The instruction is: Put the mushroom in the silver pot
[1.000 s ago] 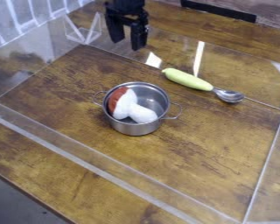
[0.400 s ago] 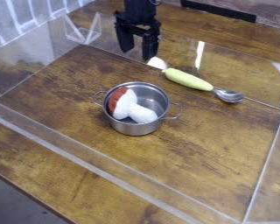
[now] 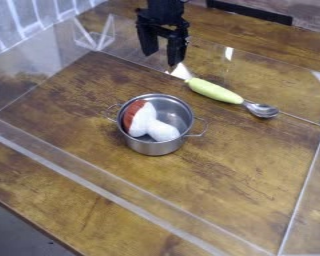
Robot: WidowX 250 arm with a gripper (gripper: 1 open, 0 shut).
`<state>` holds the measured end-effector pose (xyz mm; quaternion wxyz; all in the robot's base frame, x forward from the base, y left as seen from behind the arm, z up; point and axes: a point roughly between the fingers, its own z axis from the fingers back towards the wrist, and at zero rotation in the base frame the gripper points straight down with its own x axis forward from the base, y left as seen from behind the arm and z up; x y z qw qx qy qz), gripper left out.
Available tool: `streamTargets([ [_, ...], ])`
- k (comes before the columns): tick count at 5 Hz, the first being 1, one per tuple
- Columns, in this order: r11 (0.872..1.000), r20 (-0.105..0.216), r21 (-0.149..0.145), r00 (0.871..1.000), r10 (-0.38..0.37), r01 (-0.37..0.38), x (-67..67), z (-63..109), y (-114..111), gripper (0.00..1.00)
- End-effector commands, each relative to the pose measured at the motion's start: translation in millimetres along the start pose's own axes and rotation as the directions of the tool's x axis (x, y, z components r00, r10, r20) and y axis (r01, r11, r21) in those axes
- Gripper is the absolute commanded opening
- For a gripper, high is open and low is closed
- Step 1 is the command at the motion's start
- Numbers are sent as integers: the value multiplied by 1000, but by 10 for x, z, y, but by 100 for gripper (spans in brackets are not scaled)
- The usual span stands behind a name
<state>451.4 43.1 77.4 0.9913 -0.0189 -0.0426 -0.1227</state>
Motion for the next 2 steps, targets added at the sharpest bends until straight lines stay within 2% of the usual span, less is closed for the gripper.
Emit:
streamTargets([
  [1,998,134,58,991,-26,19,128,579,-208,100],
  [2,997,151,72,988,-20,9,167,656,-353,100],
])
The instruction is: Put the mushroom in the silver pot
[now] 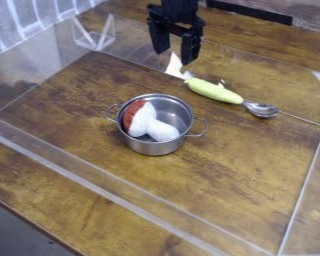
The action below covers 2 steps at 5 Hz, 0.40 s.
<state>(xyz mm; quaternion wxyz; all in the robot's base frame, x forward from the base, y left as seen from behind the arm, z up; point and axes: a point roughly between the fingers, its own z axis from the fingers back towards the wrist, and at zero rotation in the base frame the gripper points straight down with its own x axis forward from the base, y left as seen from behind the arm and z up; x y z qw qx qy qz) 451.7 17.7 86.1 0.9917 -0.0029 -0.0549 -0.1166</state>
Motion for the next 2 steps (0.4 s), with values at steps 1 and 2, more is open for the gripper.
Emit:
streamTargets([
  [1,999,133,49,991,4,-11,124,662,-131,100],
  [2,998,136,62,991,16,-25,159,723,-157,100],
])
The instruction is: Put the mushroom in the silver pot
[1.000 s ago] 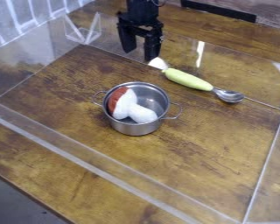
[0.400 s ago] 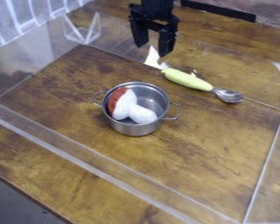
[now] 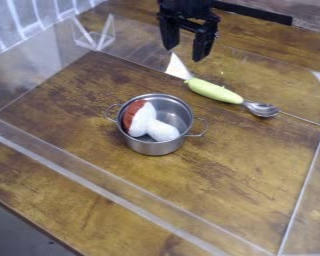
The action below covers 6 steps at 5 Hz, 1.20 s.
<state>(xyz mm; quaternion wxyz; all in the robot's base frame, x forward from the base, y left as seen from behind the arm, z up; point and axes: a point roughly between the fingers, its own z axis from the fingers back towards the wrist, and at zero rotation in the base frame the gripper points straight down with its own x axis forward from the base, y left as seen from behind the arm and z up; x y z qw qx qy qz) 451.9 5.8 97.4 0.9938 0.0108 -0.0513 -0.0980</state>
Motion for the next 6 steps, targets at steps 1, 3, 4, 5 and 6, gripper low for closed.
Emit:
streamTargets([
  [1,999,140,34,990,10,-15,47,525,99,100],
  [3,997,146,52,988,53,-61,19,482,181,100],
  [4,996,150,44,986,66,-74,79,458,40,100],
  [5,992,153,39,982,110,-118,77,324,42,100],
  [6,985,148,45,976,157,-165,21,164,115,100],
])
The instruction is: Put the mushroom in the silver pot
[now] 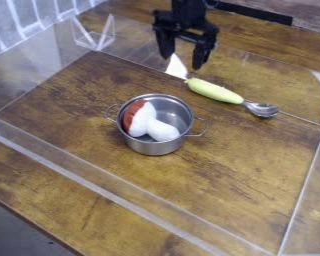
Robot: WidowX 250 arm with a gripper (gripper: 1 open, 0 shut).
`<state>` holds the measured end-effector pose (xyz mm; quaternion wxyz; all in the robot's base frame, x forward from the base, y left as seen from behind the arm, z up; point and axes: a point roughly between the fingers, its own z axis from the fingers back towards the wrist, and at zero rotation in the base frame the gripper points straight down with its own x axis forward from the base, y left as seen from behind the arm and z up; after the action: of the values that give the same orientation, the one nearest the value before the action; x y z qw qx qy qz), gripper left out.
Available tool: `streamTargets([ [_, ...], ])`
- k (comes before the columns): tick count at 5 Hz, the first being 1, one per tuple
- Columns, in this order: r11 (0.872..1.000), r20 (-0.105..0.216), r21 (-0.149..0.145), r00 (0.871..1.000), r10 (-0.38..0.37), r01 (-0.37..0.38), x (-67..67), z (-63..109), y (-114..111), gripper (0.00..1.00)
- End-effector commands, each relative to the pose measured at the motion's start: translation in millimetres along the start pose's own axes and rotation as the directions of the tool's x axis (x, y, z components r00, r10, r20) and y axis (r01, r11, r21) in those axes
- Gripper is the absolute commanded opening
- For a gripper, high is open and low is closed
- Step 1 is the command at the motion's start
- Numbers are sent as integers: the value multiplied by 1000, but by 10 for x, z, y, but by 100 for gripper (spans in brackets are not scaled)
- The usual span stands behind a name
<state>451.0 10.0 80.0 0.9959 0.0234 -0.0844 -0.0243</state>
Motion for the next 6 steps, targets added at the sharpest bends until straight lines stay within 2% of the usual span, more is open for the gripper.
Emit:
streamTargets([
  [1,999,92,32,995,28,-31,71,250,174,100],
  [3,998,120,57,992,30,-37,128,444,142,100],
  [4,998,146,50,989,-35,28,148,604,156,100],
  [6,989,191,37,971,-147,142,171,840,201,100],
])
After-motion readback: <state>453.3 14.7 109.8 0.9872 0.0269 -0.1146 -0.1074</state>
